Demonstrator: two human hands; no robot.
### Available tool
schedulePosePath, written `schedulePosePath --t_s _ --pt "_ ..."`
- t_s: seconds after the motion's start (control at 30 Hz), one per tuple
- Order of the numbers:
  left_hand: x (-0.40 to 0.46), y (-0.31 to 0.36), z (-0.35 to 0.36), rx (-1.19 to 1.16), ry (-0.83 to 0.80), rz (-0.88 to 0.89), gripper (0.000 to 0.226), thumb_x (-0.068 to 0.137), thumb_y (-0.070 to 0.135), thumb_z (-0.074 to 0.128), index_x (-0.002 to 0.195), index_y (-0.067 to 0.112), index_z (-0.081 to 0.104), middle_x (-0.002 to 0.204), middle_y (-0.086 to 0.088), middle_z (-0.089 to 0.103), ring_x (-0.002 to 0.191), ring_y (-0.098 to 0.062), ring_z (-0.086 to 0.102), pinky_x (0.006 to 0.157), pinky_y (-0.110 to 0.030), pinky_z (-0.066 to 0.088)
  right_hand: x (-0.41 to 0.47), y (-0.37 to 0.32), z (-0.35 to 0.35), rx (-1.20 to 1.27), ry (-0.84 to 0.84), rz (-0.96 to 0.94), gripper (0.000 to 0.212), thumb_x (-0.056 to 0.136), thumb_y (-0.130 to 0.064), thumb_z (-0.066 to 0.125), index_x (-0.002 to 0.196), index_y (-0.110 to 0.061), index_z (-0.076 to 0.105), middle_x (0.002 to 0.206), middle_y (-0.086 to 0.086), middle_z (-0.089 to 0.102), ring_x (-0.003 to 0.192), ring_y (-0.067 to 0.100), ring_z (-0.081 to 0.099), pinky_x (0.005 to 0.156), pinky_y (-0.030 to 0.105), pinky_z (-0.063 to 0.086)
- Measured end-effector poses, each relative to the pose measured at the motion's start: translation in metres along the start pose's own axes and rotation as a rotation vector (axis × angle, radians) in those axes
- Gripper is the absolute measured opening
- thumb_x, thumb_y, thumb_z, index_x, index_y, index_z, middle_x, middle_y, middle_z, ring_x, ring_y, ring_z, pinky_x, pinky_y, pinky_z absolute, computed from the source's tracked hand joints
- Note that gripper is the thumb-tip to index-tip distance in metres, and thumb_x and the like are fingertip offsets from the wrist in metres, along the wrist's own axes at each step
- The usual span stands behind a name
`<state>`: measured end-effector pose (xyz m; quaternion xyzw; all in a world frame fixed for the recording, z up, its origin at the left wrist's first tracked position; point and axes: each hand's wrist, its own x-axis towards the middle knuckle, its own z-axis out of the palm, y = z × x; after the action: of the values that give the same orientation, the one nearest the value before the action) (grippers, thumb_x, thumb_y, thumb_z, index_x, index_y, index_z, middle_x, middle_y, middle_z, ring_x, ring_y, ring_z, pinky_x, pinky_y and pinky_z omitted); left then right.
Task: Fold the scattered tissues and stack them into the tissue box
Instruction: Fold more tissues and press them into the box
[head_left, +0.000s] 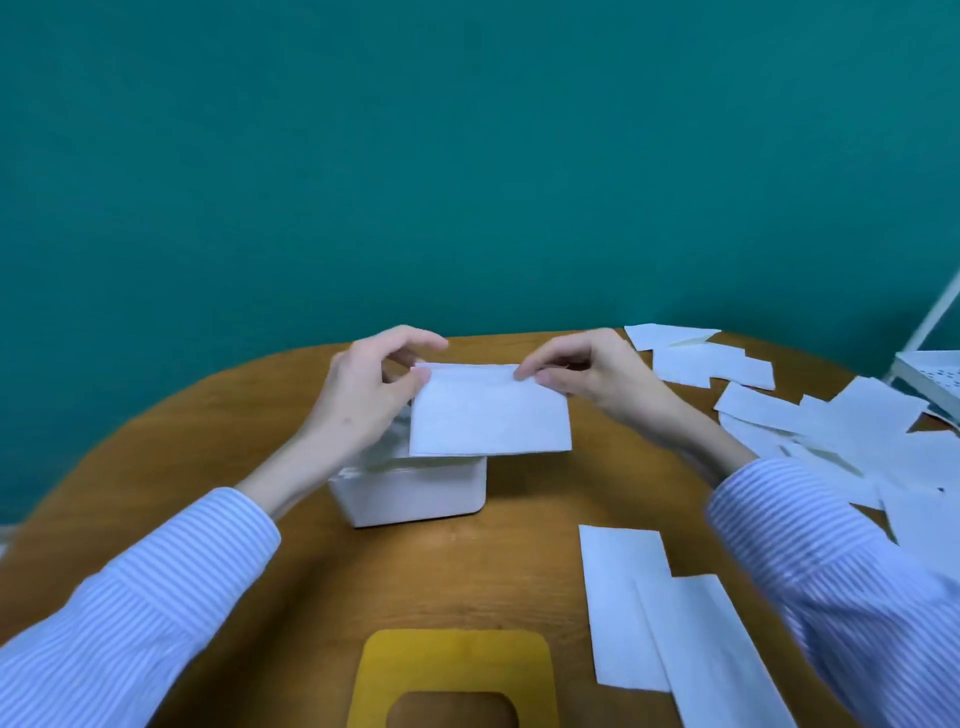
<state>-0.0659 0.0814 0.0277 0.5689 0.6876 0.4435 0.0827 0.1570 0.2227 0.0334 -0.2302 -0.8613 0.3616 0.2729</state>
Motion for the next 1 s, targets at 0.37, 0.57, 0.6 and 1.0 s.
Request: schedulePosePath --t_s 0.37,0.57,0.6,1.0 --pt "0.004 -0.075 -0.040 0.010 0.064 -0.304 0.028 0.095 0.014 0.066 0.119 0.028 0.065 0.086 0.006 0.073 0.088 -0.009 0.066 0.083 -0.030 0.047 0.065 -0.004 0.085 -0.001 -0.059 0.144 0.028 0.092 -0.013 0.066 0.117 -0.024 0.066 0.081 0.002 0.069 0.073 0.010 0.060 0.068 0.028 0.052" --pt "0.004 -0.085 -0.027 0.041 0.046 -0.305 0.025 0.097 0.019 0.064 0.119 0.031 0.062 0.097 0.008 0.068 0.089 -0.008 0.060 0.077 -0.024 0.043 0.070 0.010 0.095 -0.064 -0.029 0.191 0.030 0.092 -0.015 0.066 0.120 -0.025 0.064 0.089 0.002 0.069 0.081 0.008 0.061 0.070 0.018 0.047" --pt "0.003 -0.086 -0.025 0.092 0.041 -0.286 0.027 0.097 0.021 0.063 0.121 0.031 0.061 0.103 0.008 0.067 0.093 -0.011 0.060 0.079 -0.025 0.044 0.070 0.011 0.097 -0.092 -0.045 0.195 0.031 0.092 -0.017 0.067 0.122 -0.025 0.063 0.094 0.001 0.068 0.085 0.010 0.060 0.071 0.018 0.046" --pt "-0.022 -0.072 -0.026 0.498 -0.360 0.003 0.049 0.102 0.041 0.051 0.149 0.028 0.044 0.155 0.011 0.042 0.142 -0.011 0.036 0.116 -0.033 0.028 0.043 0.003 0.102 -0.704 -0.280 -0.096 0.041 0.100 -0.047 0.047 0.141 -0.042 0.046 0.147 -0.020 0.044 0.124 0.014 0.041 0.100 0.039 0.026"
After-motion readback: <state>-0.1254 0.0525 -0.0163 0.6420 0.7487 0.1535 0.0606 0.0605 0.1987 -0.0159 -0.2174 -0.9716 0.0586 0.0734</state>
